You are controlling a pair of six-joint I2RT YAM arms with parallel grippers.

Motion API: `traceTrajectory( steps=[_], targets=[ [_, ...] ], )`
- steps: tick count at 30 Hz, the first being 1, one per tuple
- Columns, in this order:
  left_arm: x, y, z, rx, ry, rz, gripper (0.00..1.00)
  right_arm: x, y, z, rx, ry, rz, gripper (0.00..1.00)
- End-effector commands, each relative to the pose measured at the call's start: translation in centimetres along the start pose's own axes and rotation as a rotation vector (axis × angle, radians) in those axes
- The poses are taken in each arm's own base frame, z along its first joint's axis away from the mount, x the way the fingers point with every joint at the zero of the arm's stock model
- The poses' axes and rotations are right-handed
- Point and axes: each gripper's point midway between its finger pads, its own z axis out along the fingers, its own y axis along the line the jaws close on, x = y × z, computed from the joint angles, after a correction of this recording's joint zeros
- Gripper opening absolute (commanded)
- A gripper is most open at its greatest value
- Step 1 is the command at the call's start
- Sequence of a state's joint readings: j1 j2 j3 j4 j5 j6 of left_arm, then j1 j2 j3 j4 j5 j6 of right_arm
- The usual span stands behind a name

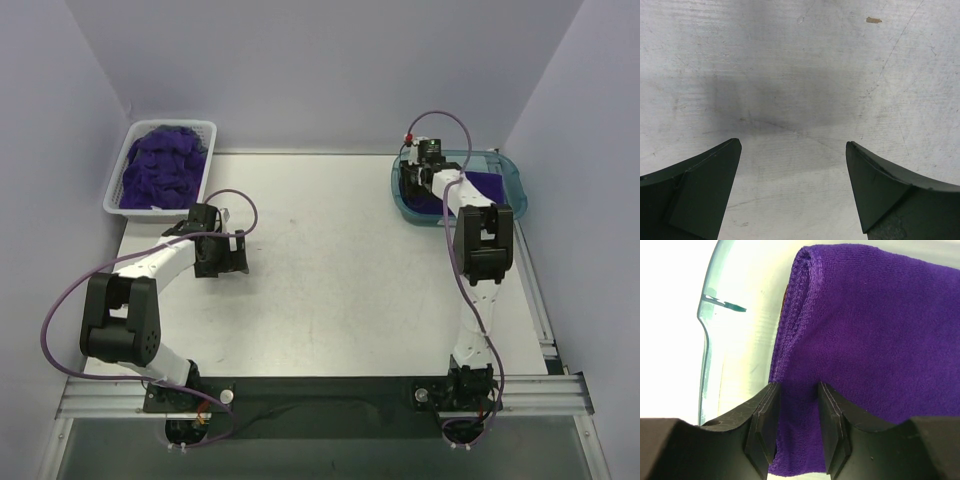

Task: Fold and stack the towels
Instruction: Neatly place the folded towel into the bin, then grab crumpled towel

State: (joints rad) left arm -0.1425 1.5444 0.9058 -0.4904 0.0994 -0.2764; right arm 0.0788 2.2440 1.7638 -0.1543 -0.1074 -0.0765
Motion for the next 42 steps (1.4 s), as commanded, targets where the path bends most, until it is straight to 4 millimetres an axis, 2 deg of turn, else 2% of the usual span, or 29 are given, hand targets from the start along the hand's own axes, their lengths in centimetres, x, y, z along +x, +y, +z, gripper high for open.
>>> traceTrajectory(
  steps=[1, 7, 10, 12, 13, 15, 16, 18, 19, 21, 22, 23, 24, 25, 26, 27, 28, 30, 31, 33, 34, 36, 37, 39, 40, 41, 42],
  targets=[
    [-1.0, -0.7, -0.7, 0.03, -0.03, 0.009, 0.97, -0.2, -0.3, -0.2, 0.019, 0.018, -0.034, 0.36],
    [-1.2, -0.9, -1.0, 0.041, -0.039, 0.009, 0.97, -3.4, -0.8, -3.6, 0.029, -0.065, -0.016, 0.41],
    [-1.4, -1.1, -1.3, 0.051, -0.052, 0.008, 0.97, -6.2, -1.3, -7.1, 0.039, -0.144, -0.001, 0.47],
    [-1.6, -1.2, -1.6, 0.056, -0.062, 0.008, 0.97, -7.0, -1.5, -8.7, 0.044, -0.171, 0.011, 0.53],
    [-1.7, -1.3, -1.8, 0.061, -0.068, 0.006, 0.97, -8.0, -1.8, -10.7, 0.058, -0.204, 0.02, 0.55],
    [-1.9, -1.6, -2.2, 0.073, -0.082, 0.009, 0.97, -7.8, -2.2, -12.3, 0.08, -0.205, 0.032, 0.63],
    [-2.0, -1.7, -2.4, 0.077, -0.089, 0.008, 0.97, -8.5, -2.6, -14.7, 0.105, -0.24, 0.048, 0.66],
    [-2.5, -1.9, -3.1, 0.086, -0.121, 0.012, 0.97, -7.4, -2.8, -16.7, 0.124, -0.223, 0.067, 0.74],
    [-2.6, -2.0, -3.4, 0.091, -0.131, 0.014, 0.97, -7.9, -3.2, -19.4, 0.151, -0.262, 0.084, 0.76],
    [-3.1, -2.0, -4.4, 0.089, -0.176, 0.018, 0.98, -6.1, -3.5, -21.6, 0.178, -0.239, 0.136, 0.82],
    [-3.3, -1.9, -4.7, 0.086, -0.191, 0.014, 0.97, -6.3, -3.5, -24.7, 0.181, -0.287, 0.157, 0.84],
    [-3.4, -1.9, -5.0, 0.086, -0.209, 0.019, 0.97, -5.7, -3.2, -26.0, 0.173, -0.295, 0.193, 0.86],
    [-3.9, -1.9, -5.9, 0.086, -0.248, 0.02, 0.97, -3.9, -3.0, -26.5, 0.17, -0.265, 0.21, 0.93],
    [-4.1, -1.9, -6.3, 0.089, -0.27, 0.016, 0.98, -3.7, -2.9, -29.5, 0.164, -0.32, 0.235, 0.96],
    [-4.2, -1.7, -6.5, 0.08, -0.293, 0.014, 0.97, -3.1, -2.5, -30.6, 0.147, -0.332, 0.271, 1.0],
    [-4.5, -1.8, -7.5, 0.085, -0.333, 0.017, 0.98, -1.1, -2.2, -30.8, 0.14, -0.306, 0.282, 1.0],
    [-4.7, -1.7, -7.8, 0.079, -0.353, 0.009, 0.98, -0.7, -2.1, -33.6, 0.134, -0.365, 0.291, 1.0],
    [-5.0, -1.2, -8.7, 0.053, -0.401, 0.001, 0.98, 1.5, -2.2, -35.3, 0.157, -0.378, 0.334, 1.0],
    [-5.1, -1.1, -9.1, 0.046, -0.416, -0.009, 0.97, 3.1, -2.1, -36.9, 0.158, -0.411, 0.349, 1.0],
    [-5.5, -0.4, -9.9, 0.009, -0.459, -0.026, 0.98, 5.4, -1.8, -38.0, 0.15, -0.425, 0.393, 1.0],
    [-5.5, -0.2, -10.0, 0.0, -0.466, -0.034, 0.98, 7.3, -1.4, -38.9, 0.137, -0.451, 0.403, 1.0],
    [-5.5, 0.2, -10.4, -0.021, -0.483, -0.045, 0.97, 9.1, -0.8, -39.5, 0.114, -0.479, 0.409, 1.0],
    [-5.3, 0.2, -10.2, -0.019, -0.479, -0.044, 0.97, 10.0, -0.3, -40.8, 0.084, -0.533, 0.383, 1.0],
    [-5.3, -0.1, -10.2, -0.008, -0.485, -0.04, 0.97, 12.7, 0.4, -39.6, 0.062, -0.513, 0.347, 1.0],
    [-5.2, 0.0, -10.0, -0.012, -0.481, -0.039, 0.97, 13.5, 0.7, -40.4, 0.048, -0.56, 0.323, 1.0],
    [-5.3, 0.3, -10.0, -0.03, -0.487, -0.041, 0.97, 14.9, 0.8, -39.2, 0.049, -0.535, 0.306, 1.0],
    [-5.1, 0.6, -9.9, -0.046, -0.483, -0.046, 0.97, 15.6, 1.2, -39.0, 0.038, -0.532, 0.286, 1.0]
  ],
)
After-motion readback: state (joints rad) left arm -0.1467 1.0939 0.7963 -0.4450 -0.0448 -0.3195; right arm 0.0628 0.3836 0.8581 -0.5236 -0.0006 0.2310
